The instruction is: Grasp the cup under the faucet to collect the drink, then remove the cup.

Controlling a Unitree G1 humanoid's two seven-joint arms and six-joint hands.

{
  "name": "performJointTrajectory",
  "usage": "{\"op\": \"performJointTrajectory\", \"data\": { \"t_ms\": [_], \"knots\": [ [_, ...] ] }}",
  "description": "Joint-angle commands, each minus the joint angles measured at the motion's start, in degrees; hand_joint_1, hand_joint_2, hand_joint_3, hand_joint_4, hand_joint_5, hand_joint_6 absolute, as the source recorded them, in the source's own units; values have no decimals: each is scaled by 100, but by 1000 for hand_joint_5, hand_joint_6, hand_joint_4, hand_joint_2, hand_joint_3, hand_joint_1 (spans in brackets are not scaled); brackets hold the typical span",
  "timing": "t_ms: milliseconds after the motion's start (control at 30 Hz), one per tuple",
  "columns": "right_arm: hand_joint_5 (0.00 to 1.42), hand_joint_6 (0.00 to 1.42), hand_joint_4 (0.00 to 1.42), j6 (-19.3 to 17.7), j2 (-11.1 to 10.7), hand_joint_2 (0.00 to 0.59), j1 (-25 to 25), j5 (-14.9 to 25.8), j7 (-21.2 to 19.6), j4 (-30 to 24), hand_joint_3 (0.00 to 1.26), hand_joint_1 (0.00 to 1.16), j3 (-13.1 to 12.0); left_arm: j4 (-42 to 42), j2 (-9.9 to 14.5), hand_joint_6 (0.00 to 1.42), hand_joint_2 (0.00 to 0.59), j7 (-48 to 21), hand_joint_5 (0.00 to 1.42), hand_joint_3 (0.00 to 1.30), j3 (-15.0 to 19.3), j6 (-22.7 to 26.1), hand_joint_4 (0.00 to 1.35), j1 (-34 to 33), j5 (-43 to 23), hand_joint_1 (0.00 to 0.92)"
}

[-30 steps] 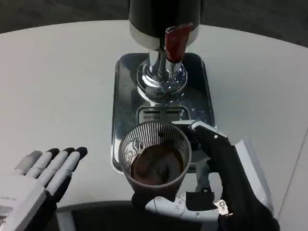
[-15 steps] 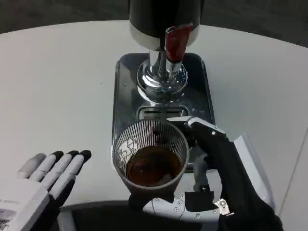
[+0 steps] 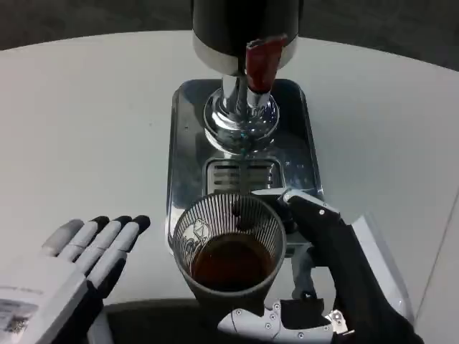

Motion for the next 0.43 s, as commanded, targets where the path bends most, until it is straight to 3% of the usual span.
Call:
{"op": "performJointTrajectory", "data": {
  "t_ms": [33,433],
  "knots": [
    [1075,1414,1000,-129,290,88,259,98,-89,-321,785,1047,298,-18,38,0,7,-83,0,0,-102,18,0,-12,98,0],
    [1075,1414,1000,-119,375,91,154,159,-162,-170,785,1046,292,52,46,0,8,-109,0,0,-270,123,0,-141,192,0]
  ]
}}
